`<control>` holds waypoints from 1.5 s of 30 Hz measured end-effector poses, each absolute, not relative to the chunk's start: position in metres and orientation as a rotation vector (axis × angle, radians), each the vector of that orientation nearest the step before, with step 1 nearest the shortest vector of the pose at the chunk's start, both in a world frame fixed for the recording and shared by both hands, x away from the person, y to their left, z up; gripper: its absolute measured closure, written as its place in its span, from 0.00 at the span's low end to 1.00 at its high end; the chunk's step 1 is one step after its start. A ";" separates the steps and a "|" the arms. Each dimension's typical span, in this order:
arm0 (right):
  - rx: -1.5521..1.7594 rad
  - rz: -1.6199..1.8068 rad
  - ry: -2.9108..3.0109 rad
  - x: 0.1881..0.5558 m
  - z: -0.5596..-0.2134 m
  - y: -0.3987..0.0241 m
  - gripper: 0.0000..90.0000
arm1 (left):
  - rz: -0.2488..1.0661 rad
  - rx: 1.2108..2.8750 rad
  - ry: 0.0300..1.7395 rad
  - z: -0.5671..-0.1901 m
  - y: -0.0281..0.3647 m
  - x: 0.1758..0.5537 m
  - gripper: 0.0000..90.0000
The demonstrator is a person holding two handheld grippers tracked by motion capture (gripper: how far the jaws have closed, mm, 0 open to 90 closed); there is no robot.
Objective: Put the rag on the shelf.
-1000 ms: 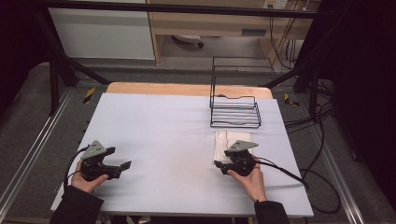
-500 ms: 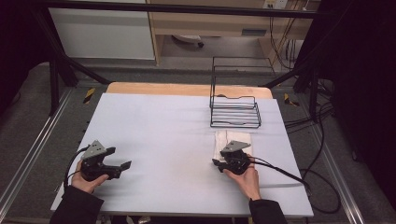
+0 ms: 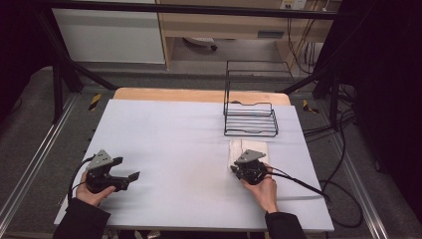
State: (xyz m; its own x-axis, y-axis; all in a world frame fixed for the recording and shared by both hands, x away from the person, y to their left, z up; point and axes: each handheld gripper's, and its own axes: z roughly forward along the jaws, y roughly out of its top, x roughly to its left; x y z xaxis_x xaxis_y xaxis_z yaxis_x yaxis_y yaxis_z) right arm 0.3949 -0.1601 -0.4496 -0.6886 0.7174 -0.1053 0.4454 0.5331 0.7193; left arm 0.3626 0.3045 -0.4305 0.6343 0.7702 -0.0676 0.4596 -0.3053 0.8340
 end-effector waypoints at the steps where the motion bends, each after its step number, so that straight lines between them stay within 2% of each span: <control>1: 0.968 0.961 2.387 0.395 -0.449 -0.160 0.88 | 0.436 1.954 0.969 -0.430 0.304 0.363 0.11; 15: 0.964 1.136 2.404 0.389 -0.437 -0.163 0.91 | 0.436 1.952 0.970 -0.430 0.305 0.363 0.11; 25: 0.832 1.211 2.551 0.369 -0.434 -0.138 0.91 | 0.436 1.954 0.969 -0.430 0.304 0.362 0.11; 35: 0.792 1.226 2.633 0.353 -0.439 -0.133 0.89 | 0.436 1.965 0.970 -0.430 0.303 0.362 0.11; 36: 0.794 1.230 2.635 0.354 -0.439 -0.133 0.87 | 0.437 1.967 0.972 -0.430 0.303 0.362 0.11; 41: 0.855 1.316 2.530 0.356 -0.427 -0.145 0.68 | 0.436 1.972 0.978 -0.429 0.300 0.362 0.10; 43: 0.911 1.315 2.455 0.358 -0.421 -0.158 0.57 | 0.438 1.977 0.978 -0.427 0.298 0.362 0.10; 45: 0.960 1.299 2.425 0.359 -0.420 -0.165 0.54 | 0.436 1.974 0.975 -0.425 0.295 0.362 0.09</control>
State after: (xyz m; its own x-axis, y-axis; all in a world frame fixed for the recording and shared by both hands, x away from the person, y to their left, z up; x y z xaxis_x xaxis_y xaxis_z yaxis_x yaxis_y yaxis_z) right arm 0.3593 -0.1651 -0.4197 -0.7598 0.6421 0.1019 0.4406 0.3933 0.8070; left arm 0.3620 0.2954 -0.4254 0.6322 0.7723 -0.0622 0.4691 -0.3176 0.8241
